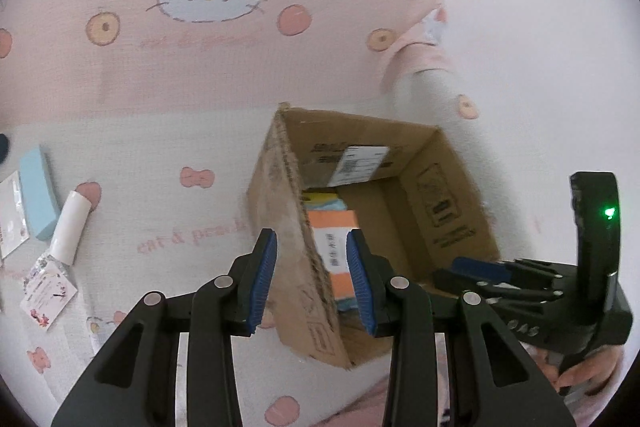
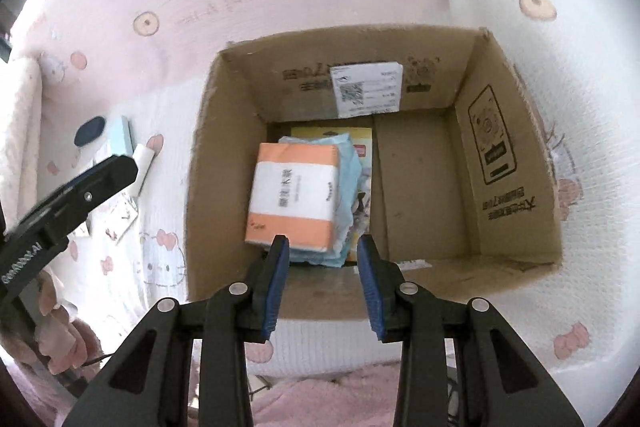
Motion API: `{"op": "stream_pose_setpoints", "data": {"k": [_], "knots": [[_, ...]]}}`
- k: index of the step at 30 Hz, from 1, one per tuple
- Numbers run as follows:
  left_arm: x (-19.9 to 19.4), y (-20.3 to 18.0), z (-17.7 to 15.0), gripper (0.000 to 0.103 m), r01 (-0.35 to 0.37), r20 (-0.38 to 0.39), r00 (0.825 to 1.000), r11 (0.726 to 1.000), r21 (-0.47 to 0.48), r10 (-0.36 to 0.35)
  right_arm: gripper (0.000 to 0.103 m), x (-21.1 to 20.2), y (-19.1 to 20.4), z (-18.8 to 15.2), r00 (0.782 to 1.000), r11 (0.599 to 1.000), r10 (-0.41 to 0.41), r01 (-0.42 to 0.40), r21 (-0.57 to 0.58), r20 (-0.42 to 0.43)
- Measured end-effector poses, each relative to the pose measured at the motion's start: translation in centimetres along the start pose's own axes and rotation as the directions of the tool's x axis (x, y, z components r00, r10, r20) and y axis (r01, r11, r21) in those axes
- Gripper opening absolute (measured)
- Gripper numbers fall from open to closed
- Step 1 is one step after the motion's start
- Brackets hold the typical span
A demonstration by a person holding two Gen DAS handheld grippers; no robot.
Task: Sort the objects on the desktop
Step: 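Withdraw the right gripper from the box toward the remaining items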
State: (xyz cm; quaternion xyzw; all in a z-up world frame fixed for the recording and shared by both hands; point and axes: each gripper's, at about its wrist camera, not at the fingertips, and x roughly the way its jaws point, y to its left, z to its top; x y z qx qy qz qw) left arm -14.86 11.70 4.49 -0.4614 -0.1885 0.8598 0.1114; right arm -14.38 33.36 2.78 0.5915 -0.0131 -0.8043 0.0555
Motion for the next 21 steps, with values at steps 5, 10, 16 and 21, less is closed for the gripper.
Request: {"op": "stream_pose_setpoints", "data": {"k": [5, 10, 16, 21], "knots": [[-3.0, -0.6, -0.6, 0.041, 0.026, 0.042, 0.999, 0.997, 0.072, -0.029, 0.034, -2.8, 3.5, -1.2, 0.998, 0.999, -0.005, 0.007, -0.036, 0.068], [-5.2, 1.8, -1.6, 0.045, 0.008, 0.054, 0.998, 0.997, 0.082, -0.012, 0.039, -4.2, 7.6, -1.7, 0.993, 0.997, 0.005, 0.004, -0.071, 0.116], [-7.6, 8.4, -3.3, 0.047, -0.103, 0.071, 0.992, 0.994, 0.031, 0.101, 0.040, -3.1, 13.3, -1.5, 0.991, 0.992, 0.075, -0.062, -0.110, 0.114], [-9.3, 14.1, -3.8, 0.047, -0.175, 0.077, 0.981, 0.984, -0.037, 0.177, 0.040, -1.7, 18.3, -0.9, 0.989, 0.983, 0.116, -0.101, -0.155, 0.094]]}}
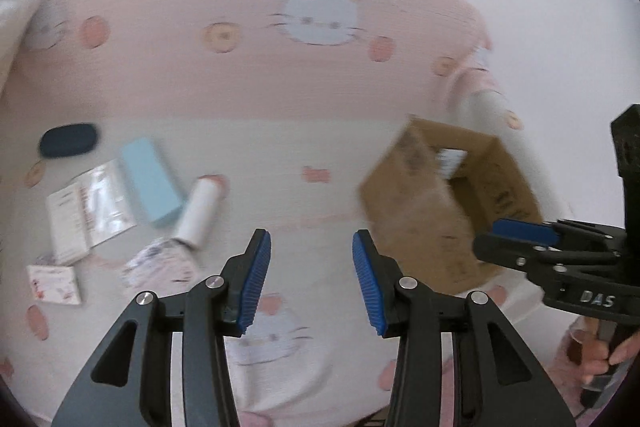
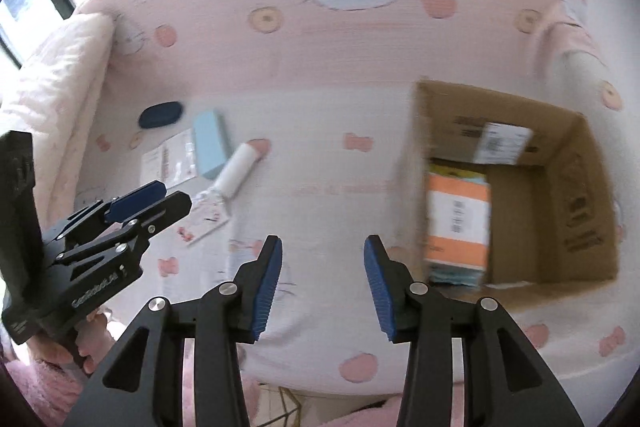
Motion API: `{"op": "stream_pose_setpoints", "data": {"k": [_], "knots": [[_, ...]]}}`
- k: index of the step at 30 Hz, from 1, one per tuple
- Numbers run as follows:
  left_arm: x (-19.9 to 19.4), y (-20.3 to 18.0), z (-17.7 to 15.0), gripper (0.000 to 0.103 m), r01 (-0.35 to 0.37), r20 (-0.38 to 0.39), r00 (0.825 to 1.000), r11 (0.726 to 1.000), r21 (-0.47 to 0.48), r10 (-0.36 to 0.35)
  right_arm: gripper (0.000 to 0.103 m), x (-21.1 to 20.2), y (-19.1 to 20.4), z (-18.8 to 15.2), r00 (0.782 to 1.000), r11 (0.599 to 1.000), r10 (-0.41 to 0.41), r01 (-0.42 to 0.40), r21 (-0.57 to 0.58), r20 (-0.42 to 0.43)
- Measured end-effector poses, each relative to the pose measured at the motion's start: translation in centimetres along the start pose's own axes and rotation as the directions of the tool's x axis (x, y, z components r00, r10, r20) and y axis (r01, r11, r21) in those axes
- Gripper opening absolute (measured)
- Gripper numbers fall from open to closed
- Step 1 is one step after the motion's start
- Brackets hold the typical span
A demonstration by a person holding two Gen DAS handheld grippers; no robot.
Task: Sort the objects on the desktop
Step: 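Withdraw the right gripper from the box toward the remaining items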
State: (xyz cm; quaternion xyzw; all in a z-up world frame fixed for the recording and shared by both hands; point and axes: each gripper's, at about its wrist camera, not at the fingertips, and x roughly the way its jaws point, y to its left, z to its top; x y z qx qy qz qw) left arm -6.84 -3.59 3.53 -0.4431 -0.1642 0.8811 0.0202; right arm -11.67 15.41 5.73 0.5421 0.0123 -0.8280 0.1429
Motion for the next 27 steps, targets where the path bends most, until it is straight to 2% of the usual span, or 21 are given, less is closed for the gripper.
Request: {"op": "stream_pose_setpoints", "data": {"k": [6, 11, 17, 22, 27], "knots": [[-0.2, 5.0, -0.2, 0.047, -0.004, 0.001, 1.000, 0.999, -0.037, 0.004, 0.040, 2.3, 4.3, 1.2, 1.000, 1.000, 0.014, -0.014, -0.015, -0.013], [-0.2, 8.7, -0.7, 0.047, -0.018, -0.015, 1.000, 0.998, -0.062, 0.017, 0.040, 5.0, 7.6, 2.4, 0.998, 0.999, 0.030, -0.031, -0.012, -0.054], [-0.2, 13.5, -1.5, 0.047, -0.027, -0.025, 0.999, 0.991, -0.128, 0.025, 0.040, 8.2, 11.2, 4.1, 0.993, 0.995, 0.068, -0.074, -0.063, -0.101], [-0.1, 16.3, -2.1, 0.047, -0.046, -0.031, 0.999, 0.990, -0.132, 0.042, 0.040, 11.3, 12.9, 4.8, 0.984, 0.991, 0.095, -0.108, -0.081, -0.148], [0.0, 18.3, -2.3, 0.047, -0.032, 0.007, 0.999, 0.989, -0.144, 0.033, 0.040, 13.9, 13.0, 4.7, 0.974, 0.987, 0.151, -0.158, -0.034, -0.170]]}}
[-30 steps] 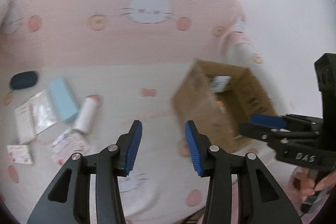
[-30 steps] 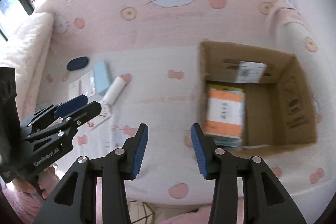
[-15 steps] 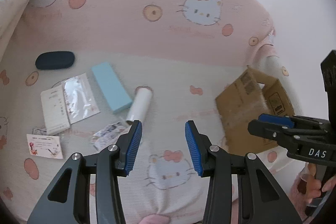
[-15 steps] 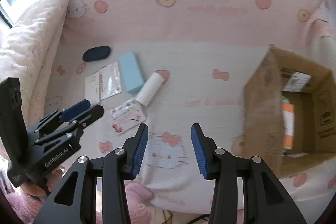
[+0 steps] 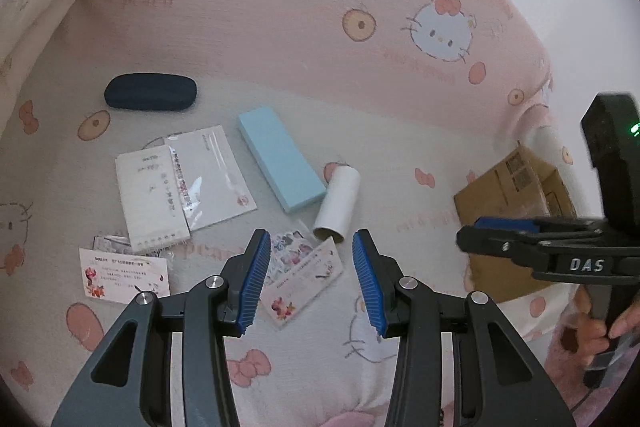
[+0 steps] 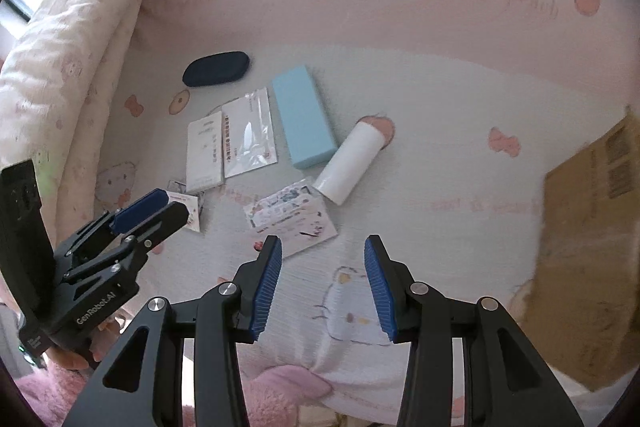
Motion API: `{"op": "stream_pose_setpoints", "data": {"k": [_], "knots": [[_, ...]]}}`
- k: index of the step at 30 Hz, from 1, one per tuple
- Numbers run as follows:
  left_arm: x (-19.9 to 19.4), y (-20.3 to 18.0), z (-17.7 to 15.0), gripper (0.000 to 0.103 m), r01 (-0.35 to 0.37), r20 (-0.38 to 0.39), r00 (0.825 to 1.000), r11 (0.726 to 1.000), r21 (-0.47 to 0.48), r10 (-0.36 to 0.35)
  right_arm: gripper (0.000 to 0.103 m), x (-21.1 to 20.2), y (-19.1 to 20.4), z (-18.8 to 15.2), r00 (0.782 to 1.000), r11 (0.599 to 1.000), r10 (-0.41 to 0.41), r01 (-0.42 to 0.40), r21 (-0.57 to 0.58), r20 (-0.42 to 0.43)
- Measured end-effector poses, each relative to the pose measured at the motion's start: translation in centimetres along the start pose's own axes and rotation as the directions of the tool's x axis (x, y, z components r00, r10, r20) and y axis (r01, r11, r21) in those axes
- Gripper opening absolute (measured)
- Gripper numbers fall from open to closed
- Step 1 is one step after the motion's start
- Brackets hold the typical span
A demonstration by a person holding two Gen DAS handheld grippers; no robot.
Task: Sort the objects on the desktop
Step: 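Withdraw the right gripper from the box toward the remaining items, then lower the open left gripper around the light-blue power bank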
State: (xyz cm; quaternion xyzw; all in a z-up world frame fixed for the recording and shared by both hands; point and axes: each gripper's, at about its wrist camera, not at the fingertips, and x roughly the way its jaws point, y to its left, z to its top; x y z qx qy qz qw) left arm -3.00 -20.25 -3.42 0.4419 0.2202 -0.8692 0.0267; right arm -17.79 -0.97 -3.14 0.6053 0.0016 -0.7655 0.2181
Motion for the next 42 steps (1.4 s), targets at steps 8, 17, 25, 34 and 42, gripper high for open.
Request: {"op": "stream_pose_setpoints", "data": {"k": [8, 17, 25, 34, 42], "knots": [[5.0, 1.8, 0.3, 0.047, -0.002, -0.029, 1.000, 0.996, -0.091, -0.001, 0.049, 5.0, -2.1, 0.8, 0.999, 0.999, 0.032, -0.032, 0.016, -0.019], [10.7, 3.9, 1.5, 0.047, -0.006, -0.077, 0.997, 0.981, -0.192, -0.009, 0.049, 9.5, -3.8, 4.4, 0.994, 0.995, 0.096, -0.097, 0.020, 0.052], [14.7, 6.3, 3.5, 0.047, 0.013, -0.046, 0.999, 0.953, -0.302, -0.028, 0.049, 13.6, -3.1, 8.4, 0.983, 0.985, 0.170, -0.171, -0.004, 0.065], [17.1, 6.8, 4.6, 0.047, 0.007, -0.032, 0.999, 0.954, -0.301, -0.017, 0.049, 17.2, -3.4, 10.7, 0.981, 0.980, 0.187, -0.190, 0.060, 0.048], [18.9, 8.3, 4.7, 0.047, 0.021, -0.017, 0.999, 0.924, -0.381, -0.030, 0.049, 19.2, -3.6, 11.6, 0.976, 0.970, 0.215, -0.217, 0.110, 0.028]]}}
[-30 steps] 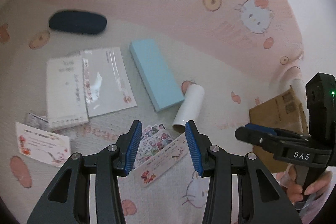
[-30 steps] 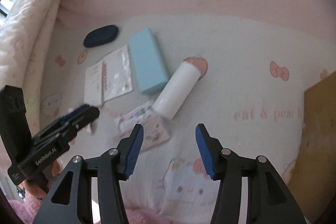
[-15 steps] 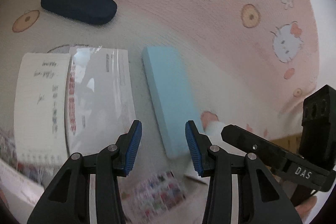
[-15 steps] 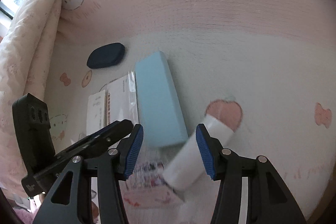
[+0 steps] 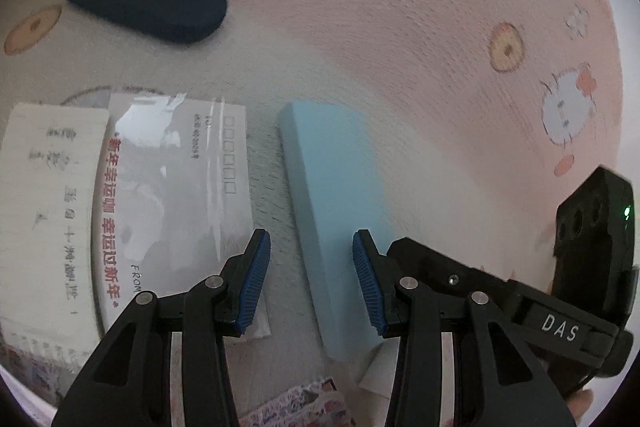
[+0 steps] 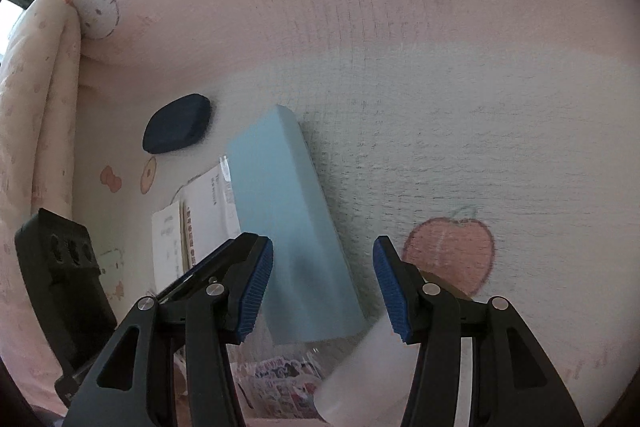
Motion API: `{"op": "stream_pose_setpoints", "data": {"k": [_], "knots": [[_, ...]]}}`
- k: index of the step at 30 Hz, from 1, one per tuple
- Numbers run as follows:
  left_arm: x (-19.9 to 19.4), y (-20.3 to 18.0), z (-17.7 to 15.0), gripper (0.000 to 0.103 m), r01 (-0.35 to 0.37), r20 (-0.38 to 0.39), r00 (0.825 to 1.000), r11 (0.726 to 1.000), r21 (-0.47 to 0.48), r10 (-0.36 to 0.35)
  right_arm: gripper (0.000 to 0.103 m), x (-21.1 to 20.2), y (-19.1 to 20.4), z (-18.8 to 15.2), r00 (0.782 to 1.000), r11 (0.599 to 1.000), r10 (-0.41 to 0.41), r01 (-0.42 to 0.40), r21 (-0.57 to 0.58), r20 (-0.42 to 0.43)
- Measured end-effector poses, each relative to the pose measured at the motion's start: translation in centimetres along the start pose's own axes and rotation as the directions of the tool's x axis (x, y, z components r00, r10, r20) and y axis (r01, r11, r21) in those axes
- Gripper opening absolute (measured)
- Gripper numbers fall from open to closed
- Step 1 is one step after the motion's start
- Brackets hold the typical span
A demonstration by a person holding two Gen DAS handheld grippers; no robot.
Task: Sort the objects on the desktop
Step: 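Lower the open left gripper around the light-blue power bank, then close the left gripper on the power bank and lift it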
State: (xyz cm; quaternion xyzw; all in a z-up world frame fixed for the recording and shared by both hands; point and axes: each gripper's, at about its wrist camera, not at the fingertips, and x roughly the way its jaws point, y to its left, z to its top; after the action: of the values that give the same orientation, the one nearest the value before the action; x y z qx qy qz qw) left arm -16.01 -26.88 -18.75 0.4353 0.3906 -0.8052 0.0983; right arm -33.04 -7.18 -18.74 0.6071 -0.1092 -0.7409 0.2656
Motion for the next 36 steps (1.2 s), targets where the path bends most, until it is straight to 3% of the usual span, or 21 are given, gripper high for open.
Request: {"op": "stream_pose_setpoints", "data": {"k": [8, 13, 18, 22, 30, 36], "knots": [[0.7, 1.7, 1.0, 0.047, 0.105, 0.014, 0.994, 0.988, -0.110, -0.104, 0.050, 0.7, 0.2, 1.0, 0.999, 1.000, 0.022, -0.022, 0.015, 0.043], [1.2, 1.9, 2.3, 0.047, 0.123, 0.023, 0.992, 0.980, -0.154, -0.121, 0.050, 2.0, -1.0, 2.1, 0.992, 0.987, 0.119, -0.122, 0.107, 0.031], [1.2, 1.8, 3.1, 0.046, 0.123, 0.027, 0.992, 0.981, -0.147, -0.121, 0.049, 2.8, -1.5, 2.7, 0.989, 0.976, 0.141, -0.147, 0.162, 0.045], [1.3, 2.1, 3.2, 0.040, 0.140, 0.037, 0.990, 0.975, -0.171, -0.136, 0.037, 2.8, -1.5, 2.8, 0.983, 0.966, 0.178, -0.183, 0.184, 0.043], [0.6, 2.1, 2.9, 0.037, 0.165, 0.044, 0.986, 0.967, -0.195, -0.159, 0.037, 2.0, -0.8, 2.7, 0.986, 0.966, 0.163, -0.166, 0.199, 0.034], [-1.4, 0.4, 3.4, 0.037, 0.220, 0.076, 0.975, 0.958, -0.181, -0.210, 0.037, -1.4, 0.5, 2.8, 0.986, 0.974, 0.149, -0.161, 0.163, 0.080]]}}
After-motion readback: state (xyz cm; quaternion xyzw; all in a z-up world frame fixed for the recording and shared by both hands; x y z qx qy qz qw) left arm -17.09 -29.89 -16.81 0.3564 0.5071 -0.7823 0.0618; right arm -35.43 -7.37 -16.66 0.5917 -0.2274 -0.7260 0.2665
